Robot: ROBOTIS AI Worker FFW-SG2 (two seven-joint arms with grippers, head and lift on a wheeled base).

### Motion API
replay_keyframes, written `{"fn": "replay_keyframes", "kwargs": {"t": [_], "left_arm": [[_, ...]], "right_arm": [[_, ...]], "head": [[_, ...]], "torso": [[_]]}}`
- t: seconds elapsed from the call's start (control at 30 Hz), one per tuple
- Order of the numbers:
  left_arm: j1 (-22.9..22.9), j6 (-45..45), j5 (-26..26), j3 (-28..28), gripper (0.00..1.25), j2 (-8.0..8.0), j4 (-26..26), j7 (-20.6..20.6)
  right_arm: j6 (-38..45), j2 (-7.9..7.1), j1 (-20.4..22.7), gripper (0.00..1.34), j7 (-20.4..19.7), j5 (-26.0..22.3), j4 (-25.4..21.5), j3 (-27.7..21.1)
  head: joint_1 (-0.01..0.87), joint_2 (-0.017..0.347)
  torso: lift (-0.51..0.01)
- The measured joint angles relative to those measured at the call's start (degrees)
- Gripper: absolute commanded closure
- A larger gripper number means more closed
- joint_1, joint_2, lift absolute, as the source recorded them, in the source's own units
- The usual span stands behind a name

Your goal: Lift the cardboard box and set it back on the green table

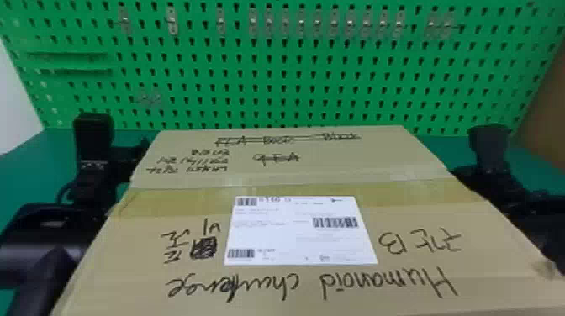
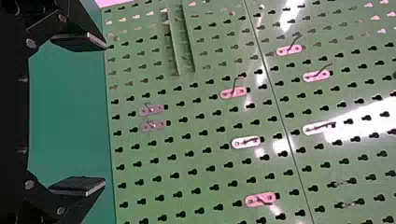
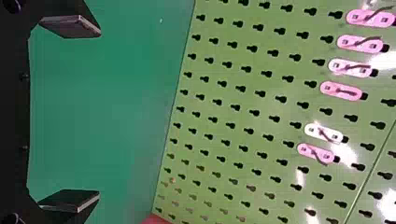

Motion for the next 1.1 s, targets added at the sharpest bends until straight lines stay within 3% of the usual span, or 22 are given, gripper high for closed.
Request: {"fn": "replay_keyframes", "kwargs": {"t": [0.57,1.1], "left_arm": [[0.5,-2.0,0.5,1.9,0.24,-2.91,0.9,0.2],[0.0,-2.8,1.3,0.7,0.24,-3.46,1.9,0.5]], "right_arm": [[-0.6,1.17,0.2,0.09,0.0,-0.9,0.4,0.7],[-0.7,2.08,0.0,0.09,0.0,-2.0,0.9,1.8]], "head": [[0.566,0.054],[0.566,0.054]], "torso": [[-0.183],[-0.183]]}}
